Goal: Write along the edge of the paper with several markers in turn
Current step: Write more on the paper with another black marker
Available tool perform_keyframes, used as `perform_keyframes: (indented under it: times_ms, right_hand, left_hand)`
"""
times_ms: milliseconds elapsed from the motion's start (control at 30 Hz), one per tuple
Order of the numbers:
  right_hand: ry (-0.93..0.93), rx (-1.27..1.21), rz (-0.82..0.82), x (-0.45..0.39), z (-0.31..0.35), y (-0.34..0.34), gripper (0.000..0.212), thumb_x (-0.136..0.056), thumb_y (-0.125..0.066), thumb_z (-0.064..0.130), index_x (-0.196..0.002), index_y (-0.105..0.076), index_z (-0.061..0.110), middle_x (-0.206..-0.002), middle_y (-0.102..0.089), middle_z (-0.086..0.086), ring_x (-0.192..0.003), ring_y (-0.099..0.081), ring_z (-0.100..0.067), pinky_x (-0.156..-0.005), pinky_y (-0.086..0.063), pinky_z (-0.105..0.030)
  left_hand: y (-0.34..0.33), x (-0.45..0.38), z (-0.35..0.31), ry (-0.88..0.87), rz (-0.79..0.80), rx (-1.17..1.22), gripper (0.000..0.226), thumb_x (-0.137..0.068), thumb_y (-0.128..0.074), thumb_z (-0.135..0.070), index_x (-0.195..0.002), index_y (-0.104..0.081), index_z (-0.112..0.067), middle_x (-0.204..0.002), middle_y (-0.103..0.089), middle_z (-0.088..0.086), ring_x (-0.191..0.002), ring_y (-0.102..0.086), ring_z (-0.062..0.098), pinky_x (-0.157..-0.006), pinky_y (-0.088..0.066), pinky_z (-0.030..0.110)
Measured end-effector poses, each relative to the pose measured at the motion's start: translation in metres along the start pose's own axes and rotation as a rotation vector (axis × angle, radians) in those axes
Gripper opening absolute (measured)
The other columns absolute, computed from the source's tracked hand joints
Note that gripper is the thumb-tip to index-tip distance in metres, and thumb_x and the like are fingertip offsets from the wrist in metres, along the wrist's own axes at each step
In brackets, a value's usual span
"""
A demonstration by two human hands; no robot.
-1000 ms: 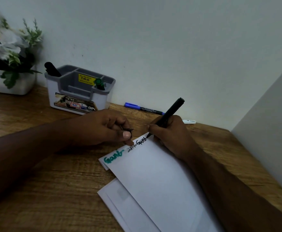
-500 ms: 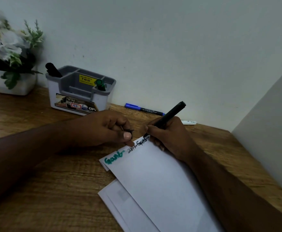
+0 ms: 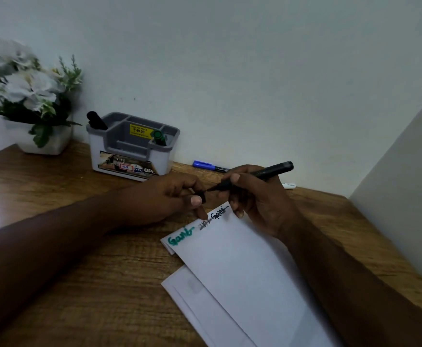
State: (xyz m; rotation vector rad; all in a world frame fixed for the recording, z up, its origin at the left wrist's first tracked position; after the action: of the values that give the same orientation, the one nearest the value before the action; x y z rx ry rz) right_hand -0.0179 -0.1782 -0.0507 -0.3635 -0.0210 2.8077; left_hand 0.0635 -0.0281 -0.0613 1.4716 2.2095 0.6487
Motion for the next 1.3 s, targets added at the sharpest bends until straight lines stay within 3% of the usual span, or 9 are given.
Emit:
perform_keyframes:
  times_ms: [167, 400, 533, 667, 867, 967, 1133, 1200, 1300]
  right_hand:
    - [-0.005, 0.031, 0.0, 0.0, -0.004, -0.005, 0.009, -0.08, -0.06, 0.005, -0.074, -0.064, -0.001, -0.057, -0.066, -0.015, -0.037, -0.055, -0.019, -0.035, -0.042, -0.022]
    - [0.031, 0.014, -0.06, 0.0, -0.003, -0.001, 0.016, -0.088, -0.055, -0.003, -0.074, -0.062, -0.004, -0.055, -0.066, -0.013, -0.035, -0.055, -0.018, -0.035, -0.041, -0.02]
    - [-0.014, 0.134, 0.048, 0.004, -0.005, -0.014, 0.007, -0.087, -0.062, 0.001, -0.082, -0.067, 0.002, -0.062, -0.067, -0.013, -0.041, -0.057, -0.02, -0.038, -0.045, -0.023]
    - [0.007, 0.095, -0.013, 0.002, -0.001, -0.023, 0.017, -0.087, -0.064, 0.001, -0.088, -0.049, 0.009, -0.05, -0.056, -0.013, -0.03, -0.044, -0.016, -0.031, -0.035, -0.019]
    - [0.065, 0.099, -0.036, 0.003, -0.006, -0.029, 0.022, -0.088, -0.067, 0.011, -0.091, -0.05, -0.003, -0.05, -0.055, -0.012, -0.03, -0.043, -0.016, -0.032, -0.034, -0.019]
    - [0.06, 0.089, -0.017, 0.003, -0.008, -0.033, 0.03, -0.089, -0.064, 0.011, -0.094, -0.047, -0.012, -0.053, -0.056, -0.016, -0.031, -0.046, -0.018, -0.032, -0.036, -0.021]
    - [0.069, 0.088, 0.0, 0.005, -0.014, -0.038, 0.024, -0.089, -0.065, 0.012, -0.09, -0.048, -0.006, -0.055, -0.057, -0.022, -0.032, -0.047, -0.022, -0.033, -0.037, -0.025]
    - [0.063, 0.086, 0.007, 0.005, -0.018, -0.039, 0.024, -0.088, -0.066, 0.013, -0.088, -0.05, -0.004, -0.059, -0.057, -0.027, -0.033, -0.047, -0.023, -0.035, -0.038, -0.026]
    - [0.055, 0.06, 0.062, 0.004, -0.022, -0.041, 0.016, -0.088, -0.067, 0.019, -0.076, -0.06, 0.012, -0.059, -0.057, -0.028, -0.032, -0.047, -0.02, -0.033, -0.036, -0.023]
  left_hand:
    - [-0.001, 0.0, 0.004, -0.017, -0.027, -0.078, 0.015, -0.093, -0.05, -0.037, -0.107, -0.055, -0.038, -0.102, -0.065, -0.016, -0.094, -0.06, -0.004, -0.078, -0.051, 0.022]
    - [-0.001, 0.0, 0.005, -0.014, -0.08, -0.105, 0.015, -0.095, -0.044, -0.04, -0.108, -0.05, -0.039, -0.1, -0.062, -0.015, -0.088, -0.064, 0.005, -0.071, -0.057, 0.031]
    - [0.0, -0.001, 0.005, -0.044, -0.084, -0.091, 0.017, -0.094, -0.047, -0.038, -0.11, -0.052, -0.038, -0.099, -0.061, -0.02, -0.09, -0.062, -0.004, -0.069, -0.055, 0.024]
    - [-0.001, 0.0, 0.005, -0.064, -0.114, -0.024, 0.02, -0.093, -0.05, -0.032, -0.11, -0.053, -0.043, -0.099, -0.061, -0.025, -0.089, -0.061, -0.012, -0.064, -0.051, 0.011]
    - [0.003, 0.001, 0.004, -0.135, -0.28, -0.07, 0.02, -0.091, -0.056, -0.021, -0.105, -0.057, -0.035, -0.095, -0.064, -0.015, -0.086, -0.064, 0.001, -0.066, -0.055, 0.02]
    - [0.003, 0.002, 0.006, -0.171, -0.307, -0.145, 0.017, -0.089, -0.058, -0.019, -0.105, -0.057, -0.026, -0.097, -0.066, -0.009, -0.085, -0.064, 0.005, -0.072, -0.057, 0.033]
    - [0.001, 0.008, 0.001, -0.27, -0.341, -0.224, 0.013, -0.087, -0.061, -0.016, -0.096, -0.053, -0.02, -0.087, -0.064, -0.01, -0.082, -0.062, 0.005, -0.066, -0.051, 0.018]
    - [0.0, 0.009, 0.001, -0.271, -0.36, -0.258, 0.013, -0.086, -0.063, -0.016, -0.095, -0.053, -0.016, -0.086, -0.065, -0.005, -0.079, -0.063, 0.006, -0.065, -0.051, 0.021]
    - [0.003, 0.01, 0.001, -0.28, -0.423, -0.211, 0.011, -0.085, -0.063, -0.012, -0.091, -0.054, -0.014, -0.083, -0.061, -0.012, -0.08, -0.06, 0.001, -0.064, -0.048, 0.015]
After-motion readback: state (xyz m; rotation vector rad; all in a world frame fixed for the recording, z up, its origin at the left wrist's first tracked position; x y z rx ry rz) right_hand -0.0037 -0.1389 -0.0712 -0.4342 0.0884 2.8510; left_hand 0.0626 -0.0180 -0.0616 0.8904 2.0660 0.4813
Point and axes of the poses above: each hand's wrist, its own x-axis away from the middle knuckle, its own y-axis out of the back of the hand, z = x × y, the point moved 5 cm from there along -x, towards the middle knuckle
